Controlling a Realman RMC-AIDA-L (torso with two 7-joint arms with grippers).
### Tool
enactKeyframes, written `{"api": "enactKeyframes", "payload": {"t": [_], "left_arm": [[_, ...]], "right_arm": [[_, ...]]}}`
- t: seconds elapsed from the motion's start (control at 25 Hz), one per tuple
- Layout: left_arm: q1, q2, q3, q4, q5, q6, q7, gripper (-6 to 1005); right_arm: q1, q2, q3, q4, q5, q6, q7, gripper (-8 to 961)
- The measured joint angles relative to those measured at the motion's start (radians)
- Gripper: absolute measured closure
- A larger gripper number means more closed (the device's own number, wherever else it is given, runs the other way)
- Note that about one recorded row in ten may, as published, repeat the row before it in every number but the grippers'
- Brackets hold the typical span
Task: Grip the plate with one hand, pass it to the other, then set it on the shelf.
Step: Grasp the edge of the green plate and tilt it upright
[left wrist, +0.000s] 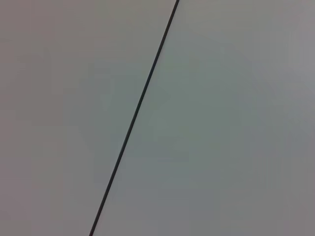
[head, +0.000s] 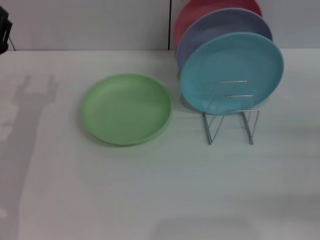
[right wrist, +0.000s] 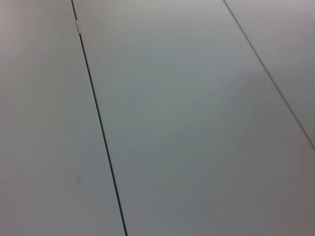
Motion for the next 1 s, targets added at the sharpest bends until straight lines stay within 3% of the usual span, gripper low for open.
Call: {"api": "enactKeyframes", "payload": {"t": [0.76, 1.0], "left_arm": [[0.019, -0.002, 0.067, 0.001, 0.005, 0.069, -0.007, 302], [0.030, 0.005, 0.069, -0.018, 0.079, 0.060, -0.006, 302]], "right_arm": [[0.005, -0.003, 0.020, 0.008, 0.004, -0.009, 0.000, 327], [-0.005, -0.003, 0.022, 0.005, 0.004, -0.009, -0.001, 327]]}}
